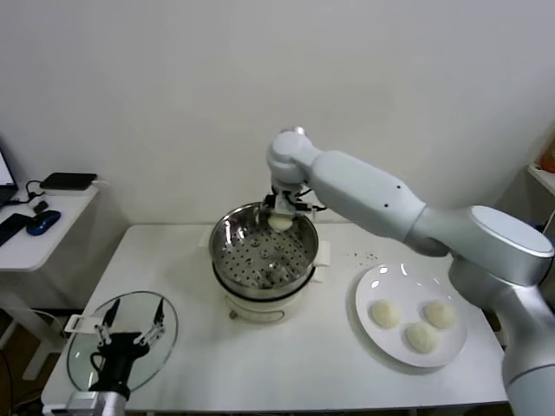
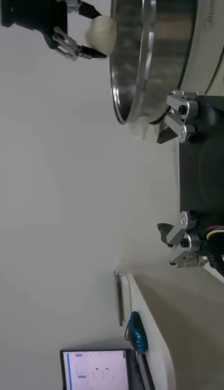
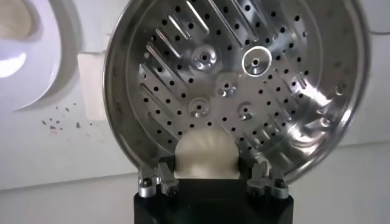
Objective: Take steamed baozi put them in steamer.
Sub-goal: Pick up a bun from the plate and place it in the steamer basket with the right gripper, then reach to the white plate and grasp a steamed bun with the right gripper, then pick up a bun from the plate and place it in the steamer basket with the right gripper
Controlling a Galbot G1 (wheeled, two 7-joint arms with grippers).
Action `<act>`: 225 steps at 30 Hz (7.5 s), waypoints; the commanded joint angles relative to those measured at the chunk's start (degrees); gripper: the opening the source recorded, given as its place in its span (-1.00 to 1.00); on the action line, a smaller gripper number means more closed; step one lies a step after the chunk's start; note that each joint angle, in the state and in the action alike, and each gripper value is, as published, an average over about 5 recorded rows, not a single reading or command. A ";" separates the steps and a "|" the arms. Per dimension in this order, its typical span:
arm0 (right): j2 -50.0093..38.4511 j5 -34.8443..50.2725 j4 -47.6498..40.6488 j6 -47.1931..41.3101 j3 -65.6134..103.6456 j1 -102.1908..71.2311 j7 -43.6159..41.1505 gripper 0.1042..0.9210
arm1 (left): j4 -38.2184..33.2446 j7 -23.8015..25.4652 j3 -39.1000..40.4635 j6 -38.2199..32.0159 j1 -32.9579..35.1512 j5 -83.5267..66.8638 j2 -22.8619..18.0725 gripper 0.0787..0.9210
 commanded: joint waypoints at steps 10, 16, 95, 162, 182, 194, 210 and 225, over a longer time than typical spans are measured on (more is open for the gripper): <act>5.98 -13.64 -9.68 3.03 8.19 -6.78 3.05 0.40 | 0.34 0.02 0.09 0.17 -0.33 0.26 0.00 0.77; 7.96 -14.70 -11.70 3.02 9.80 -7.13 3.84 0.40 | 0.45 0.03 0.17 0.15 -0.40 0.27 -0.07 0.77; -36.91 56.52 4.16 -36.69 -19.02 10.28 -3.61 0.76 | -1.11 -0.04 0.42 -0.06 0.51 0.39 -0.05 0.77; -33.92 41.84 2.64 -38.54 -7.89 -15.17 3.31 0.58 | -0.24 -0.07 0.56 -0.02 0.17 0.20 -0.42 0.77; -35.36 47.20 4.33 -39.22 -10.54 -8.57 2.49 0.31 | -0.38 -0.10 0.43 0.04 0.15 0.10 -0.45 0.77; -32.36 64.23 4.98 -42.75 -25.59 13.80 1.31 0.32 | -0.99 -0.10 0.57 0.17 0.02 0.05 -0.42 0.77; -15.17 80.40 0.88 -47.07 -35.20 28.21 2.56 0.32 | -2.12 -0.30 0.64 -0.09 -0.64 0.52 -0.07 0.77; 0.25 80.41 -7.28 -49.56 -31.58 19.01 5.11 0.32 | -2.89 -0.52 0.75 0.81 -2.66 2.09 -0.15 0.77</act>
